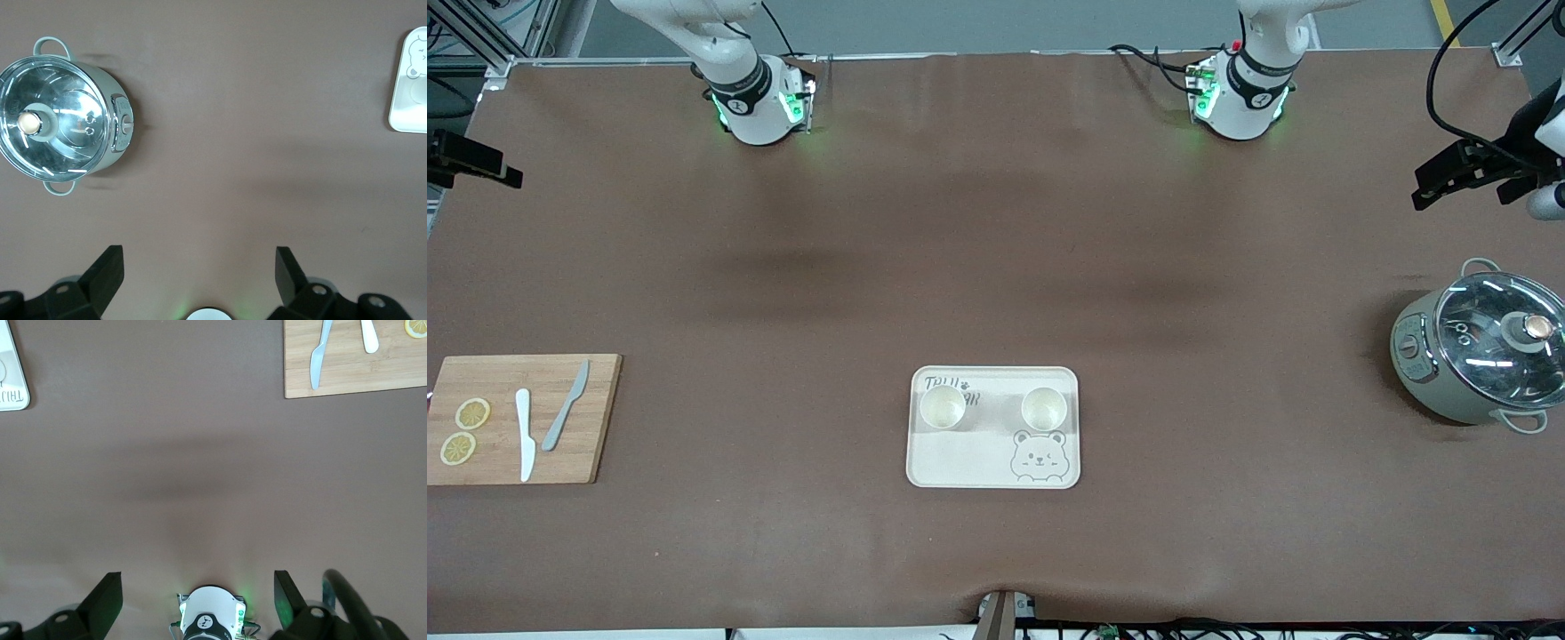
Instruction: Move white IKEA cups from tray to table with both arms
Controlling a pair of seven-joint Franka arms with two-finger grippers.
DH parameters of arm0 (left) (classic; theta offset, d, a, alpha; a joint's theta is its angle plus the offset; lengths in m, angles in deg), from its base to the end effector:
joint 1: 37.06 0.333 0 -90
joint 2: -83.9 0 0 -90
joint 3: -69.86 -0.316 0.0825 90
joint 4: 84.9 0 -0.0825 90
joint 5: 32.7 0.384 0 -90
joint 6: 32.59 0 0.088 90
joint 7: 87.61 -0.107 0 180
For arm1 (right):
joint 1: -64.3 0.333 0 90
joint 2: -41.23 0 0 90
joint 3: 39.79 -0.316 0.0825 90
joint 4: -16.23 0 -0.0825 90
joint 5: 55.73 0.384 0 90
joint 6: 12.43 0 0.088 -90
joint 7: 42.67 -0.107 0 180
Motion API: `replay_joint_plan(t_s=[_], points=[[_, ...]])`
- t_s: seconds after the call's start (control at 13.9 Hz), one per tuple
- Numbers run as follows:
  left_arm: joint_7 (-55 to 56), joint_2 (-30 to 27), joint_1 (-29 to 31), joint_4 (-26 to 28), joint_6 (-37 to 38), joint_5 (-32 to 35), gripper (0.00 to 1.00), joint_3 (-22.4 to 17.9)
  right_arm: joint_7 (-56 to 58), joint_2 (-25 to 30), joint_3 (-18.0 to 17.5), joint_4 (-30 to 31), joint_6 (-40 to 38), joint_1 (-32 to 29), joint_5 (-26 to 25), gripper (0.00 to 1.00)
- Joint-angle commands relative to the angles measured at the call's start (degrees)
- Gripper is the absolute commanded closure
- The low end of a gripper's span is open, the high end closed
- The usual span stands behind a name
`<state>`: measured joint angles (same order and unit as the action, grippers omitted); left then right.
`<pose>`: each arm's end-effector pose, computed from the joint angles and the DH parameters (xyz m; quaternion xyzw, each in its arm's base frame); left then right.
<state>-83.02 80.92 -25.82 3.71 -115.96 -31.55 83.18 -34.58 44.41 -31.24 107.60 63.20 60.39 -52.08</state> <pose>0.5263 -0.0205 0.6533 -0.9994 -0.0231 0.0195 0.0171 0.4981 -0.1042 0.6241 -0.9928 0.0328 0.1015 0.0546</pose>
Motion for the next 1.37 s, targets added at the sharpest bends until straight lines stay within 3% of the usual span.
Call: replay_joint_plan(t_s=[0.0,0.29,0.58,1.3], points=[[-1.0,-0.3,0.1,-0.6,0.9,1.6,0.00,0.5,-0.6,1.3,-0.9,1.3,-0.1,-1.3,1.2,0.00],[-0.6,-0.1,0.1,-0.9,0.9,1.8,0.00,0.4,-0.7,1.3,-0.9,1.3,-0.1,-1.3,1.2,0.00],[-0.5,0.3,-0.3,-2.2,1.2,7.3,0.00,2.6,-0.7,1.3,-0.9,1.2,-0.2,-1.3,1.2,0.00],[3.9,4.5,-0.3,-1.6,2.3,6.2,0.00,5.7,-0.7,1.3,-0.9,1.2,-0.2,-1.2,1.2,0.00]])
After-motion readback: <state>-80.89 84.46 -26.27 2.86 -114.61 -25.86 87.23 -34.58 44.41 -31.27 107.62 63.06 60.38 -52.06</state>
